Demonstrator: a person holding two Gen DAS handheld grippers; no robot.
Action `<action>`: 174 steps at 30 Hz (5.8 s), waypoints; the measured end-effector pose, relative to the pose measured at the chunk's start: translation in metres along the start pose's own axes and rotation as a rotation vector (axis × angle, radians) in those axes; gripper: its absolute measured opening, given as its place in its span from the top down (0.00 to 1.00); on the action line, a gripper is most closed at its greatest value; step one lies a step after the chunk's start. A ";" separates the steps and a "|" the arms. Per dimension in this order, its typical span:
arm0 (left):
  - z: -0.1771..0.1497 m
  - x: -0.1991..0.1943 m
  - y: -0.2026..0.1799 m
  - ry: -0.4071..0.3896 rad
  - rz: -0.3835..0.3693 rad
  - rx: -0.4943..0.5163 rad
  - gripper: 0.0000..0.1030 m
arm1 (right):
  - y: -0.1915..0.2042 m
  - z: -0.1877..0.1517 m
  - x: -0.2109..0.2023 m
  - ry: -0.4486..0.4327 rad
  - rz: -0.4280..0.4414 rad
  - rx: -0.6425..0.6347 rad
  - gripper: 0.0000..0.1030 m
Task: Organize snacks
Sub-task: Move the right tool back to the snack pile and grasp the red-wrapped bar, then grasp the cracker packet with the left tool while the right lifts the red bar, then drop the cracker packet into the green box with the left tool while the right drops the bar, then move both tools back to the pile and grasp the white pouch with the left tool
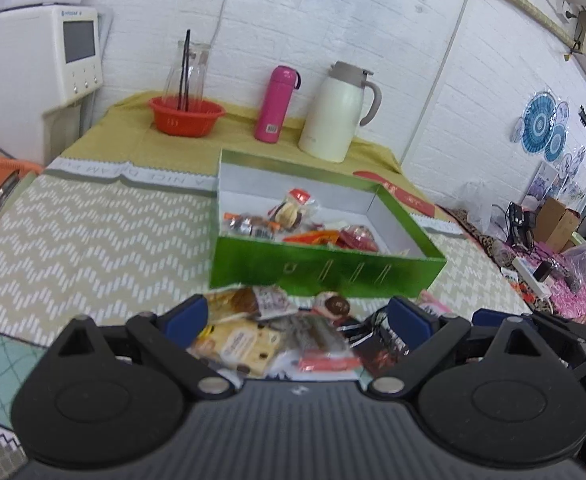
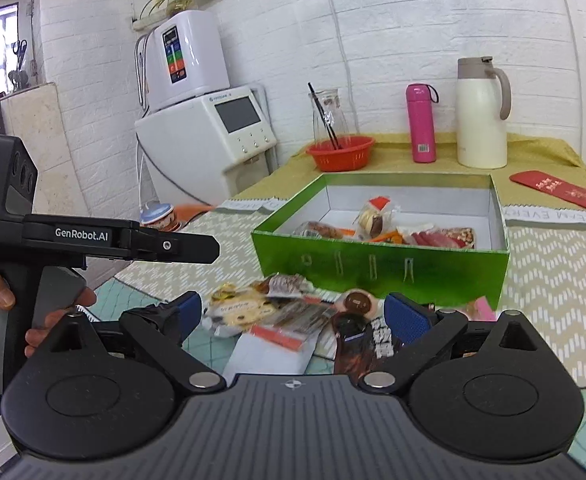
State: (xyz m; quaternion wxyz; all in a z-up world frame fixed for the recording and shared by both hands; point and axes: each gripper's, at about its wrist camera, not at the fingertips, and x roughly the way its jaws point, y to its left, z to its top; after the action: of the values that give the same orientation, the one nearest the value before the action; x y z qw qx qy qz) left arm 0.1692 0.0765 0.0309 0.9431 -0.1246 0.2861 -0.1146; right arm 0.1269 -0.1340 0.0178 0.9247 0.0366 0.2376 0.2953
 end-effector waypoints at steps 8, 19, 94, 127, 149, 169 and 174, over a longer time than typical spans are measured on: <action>-0.040 0.008 0.028 0.099 0.054 0.032 0.07 | 0.009 -0.030 0.018 0.080 -0.007 -0.012 0.00; -0.042 0.009 0.054 0.071 0.053 0.043 0.07 | 0.011 -0.024 0.071 0.088 -0.064 0.074 0.00; -0.062 0.037 0.022 0.126 0.114 0.284 0.44 | 0.010 -0.066 0.029 0.113 -0.137 -0.280 0.07; 0.072 0.088 -0.035 -0.098 0.006 0.144 0.45 | -0.067 0.036 0.029 -0.214 -0.241 -0.056 0.33; 0.075 0.150 -0.030 -0.096 0.149 0.102 0.13 | -0.098 0.033 0.073 -0.242 -0.318 -0.096 0.00; 0.049 0.042 -0.042 -0.099 0.036 0.094 0.13 | -0.060 0.040 -0.007 -0.186 -0.221 0.003 0.00; 0.027 0.015 -0.034 -0.081 0.016 0.098 0.13 | -0.044 0.029 -0.030 -0.146 -0.197 -0.008 0.00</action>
State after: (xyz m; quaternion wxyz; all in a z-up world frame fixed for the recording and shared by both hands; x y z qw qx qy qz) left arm 0.1923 0.0443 0.0553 0.9598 -0.0805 0.2428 -0.1156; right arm 0.1424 -0.1853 0.0471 0.9642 0.0307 0.1710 0.2006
